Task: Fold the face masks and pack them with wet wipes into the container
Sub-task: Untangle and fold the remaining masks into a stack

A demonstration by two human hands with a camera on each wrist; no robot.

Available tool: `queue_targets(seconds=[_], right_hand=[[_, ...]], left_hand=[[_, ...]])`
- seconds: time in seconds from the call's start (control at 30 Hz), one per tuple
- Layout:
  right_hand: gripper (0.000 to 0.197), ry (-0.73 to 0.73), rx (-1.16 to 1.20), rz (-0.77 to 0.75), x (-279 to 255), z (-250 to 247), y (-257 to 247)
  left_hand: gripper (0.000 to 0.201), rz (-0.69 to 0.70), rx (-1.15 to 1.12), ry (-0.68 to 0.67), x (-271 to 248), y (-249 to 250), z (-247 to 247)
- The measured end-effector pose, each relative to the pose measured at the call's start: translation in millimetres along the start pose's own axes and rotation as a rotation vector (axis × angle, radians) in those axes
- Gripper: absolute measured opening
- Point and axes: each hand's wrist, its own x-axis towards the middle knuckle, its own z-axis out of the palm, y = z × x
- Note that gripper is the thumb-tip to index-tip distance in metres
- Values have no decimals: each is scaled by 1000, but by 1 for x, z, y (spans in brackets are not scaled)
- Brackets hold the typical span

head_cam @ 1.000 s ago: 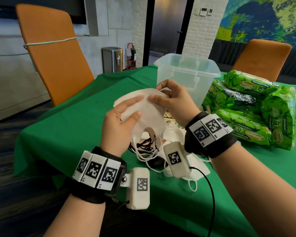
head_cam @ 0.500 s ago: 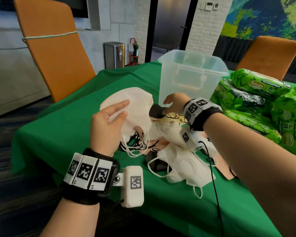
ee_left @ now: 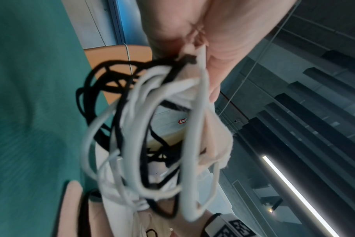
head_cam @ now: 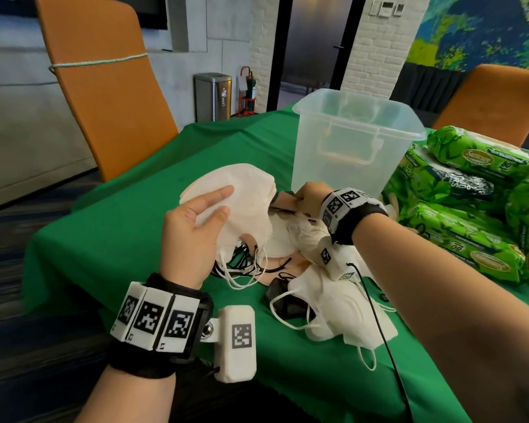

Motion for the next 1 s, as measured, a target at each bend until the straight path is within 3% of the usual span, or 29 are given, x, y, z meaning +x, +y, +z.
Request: queue_targets(seconds=[0.17, 0.3, 0.4, 0.57, 0.73, 0.8, 0.9, 1.0], right_hand=[[28, 241, 371, 13, -23, -23, 11], [30, 427, 640, -92, -58, -46, 12], [32, 473, 809, -193, -84, -58, 9], [15, 336, 1070, -328, -121, -59, -1], [30, 210, 807, -381, -132, -50, -2], [30, 186, 801, -393, -135, -50, -1], [20, 121, 821, -412, -139, -55, 0], [11, 25, 813, -492, -144, -59, -4]], left_hand=[[37, -14, 38, 40, 1, 1, -3], [35, -57, 23, 88, 2, 5, -4], [31, -92, -28, 110, 5, 7, 0], [35, -120, -195, 104, 1, 22, 11], [74, -163, -249, 158, 0, 25, 8], [68, -136, -245, 164, 0, 28, 4], [34, -70, -190, 50, -2, 34, 5], [47, -58, -128, -108, -5, 34, 10]])
